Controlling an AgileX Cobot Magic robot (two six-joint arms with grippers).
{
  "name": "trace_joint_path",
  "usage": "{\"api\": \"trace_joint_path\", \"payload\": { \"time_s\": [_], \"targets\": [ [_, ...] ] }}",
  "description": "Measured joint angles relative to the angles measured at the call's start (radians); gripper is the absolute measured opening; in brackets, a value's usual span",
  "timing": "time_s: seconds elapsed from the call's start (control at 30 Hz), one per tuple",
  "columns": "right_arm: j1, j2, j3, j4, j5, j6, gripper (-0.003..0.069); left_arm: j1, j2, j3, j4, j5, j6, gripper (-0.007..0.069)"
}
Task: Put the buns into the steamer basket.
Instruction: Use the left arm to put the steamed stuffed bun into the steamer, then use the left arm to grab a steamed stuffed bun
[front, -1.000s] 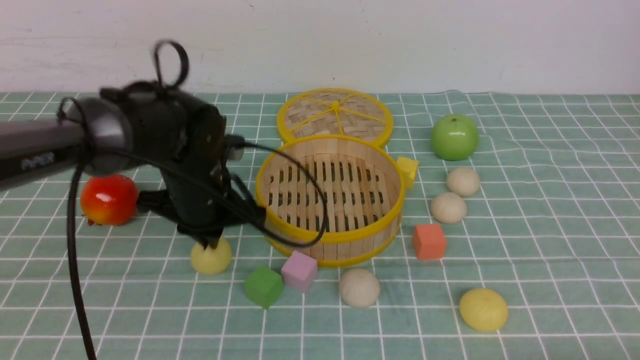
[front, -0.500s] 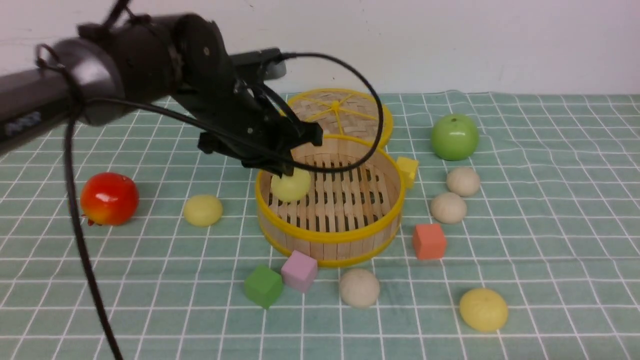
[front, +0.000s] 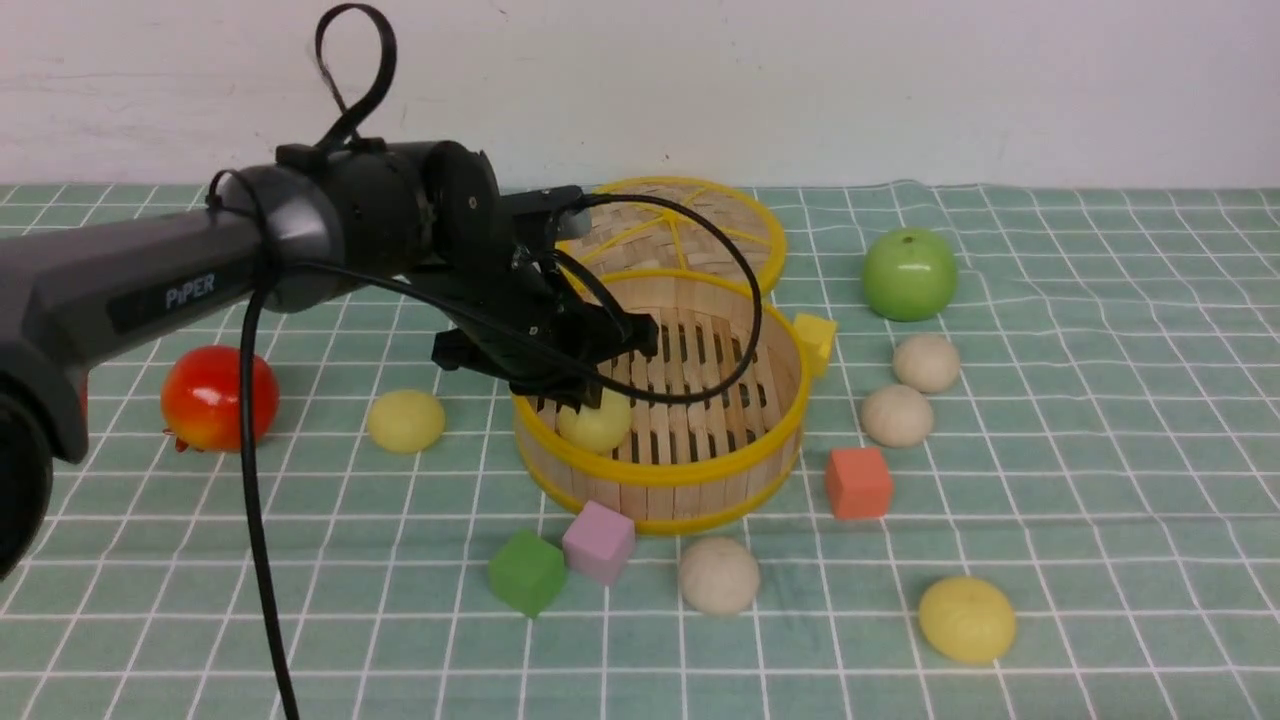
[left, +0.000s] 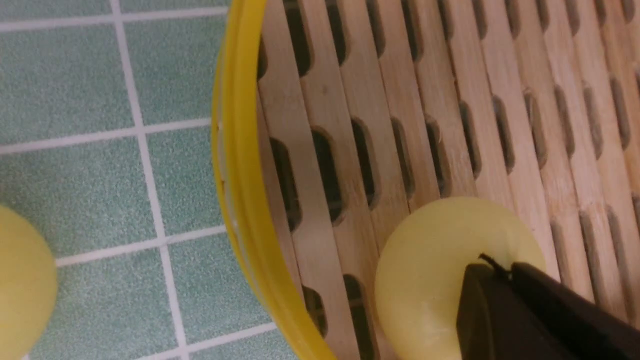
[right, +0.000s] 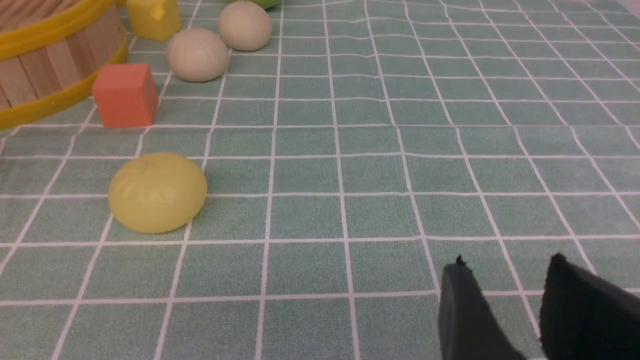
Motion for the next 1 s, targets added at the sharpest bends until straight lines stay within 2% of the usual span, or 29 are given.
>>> {"api": "trace_joint_path", "payload": {
  "time_s": [0.2,0.23,0.3,0.33,0.4,0.53,0.73,1.0],
  "targets": [
    [0.0,0.0,0.0,0.0,0.0,0.0,0.0239,0.0,0.0,0.0,-0.001,0.005,-0.028,0.0089],
    [0.0,0.0,0.0,0.0,0.0,0.0,0.0239,0.0,0.0,0.0,-0.003,0.011,-0.04,0.0148],
    [0.0,0.0,0.0,0.0,0.0,0.0,0.0239,0.0,0.0,0.0,-0.003,0.016,-0.044,0.0182],
    [0.0,0.0,0.0,0.0,0.0,0.0,0.0239,0.0,0.0,0.0,-0.003,0.027,-0.046,0.0239],
    [0.0,0.0,0.0,0.0,0.0,0.0,0.0239,0.0,0.0,0.0,-0.003,0.038,-0.047,0.0299],
    [0.0,0.0,0.0,0.0,0.0,0.0,0.0239,0.0,-0.018,0.0,-0.003,0.059,-0.062,0.0378],
    [0.0,0.0,0.0,0.0,0.0,0.0,0.0239,0.012,-0.094,0.0,0.034,0.081,-0.126,0.0396],
    [0.0,0.0,0.0,0.0,0.0,0.0,0.0239,0.158,-0.197,-0.005,0.166,0.191,-0.129,0.0396]
  ]
}}
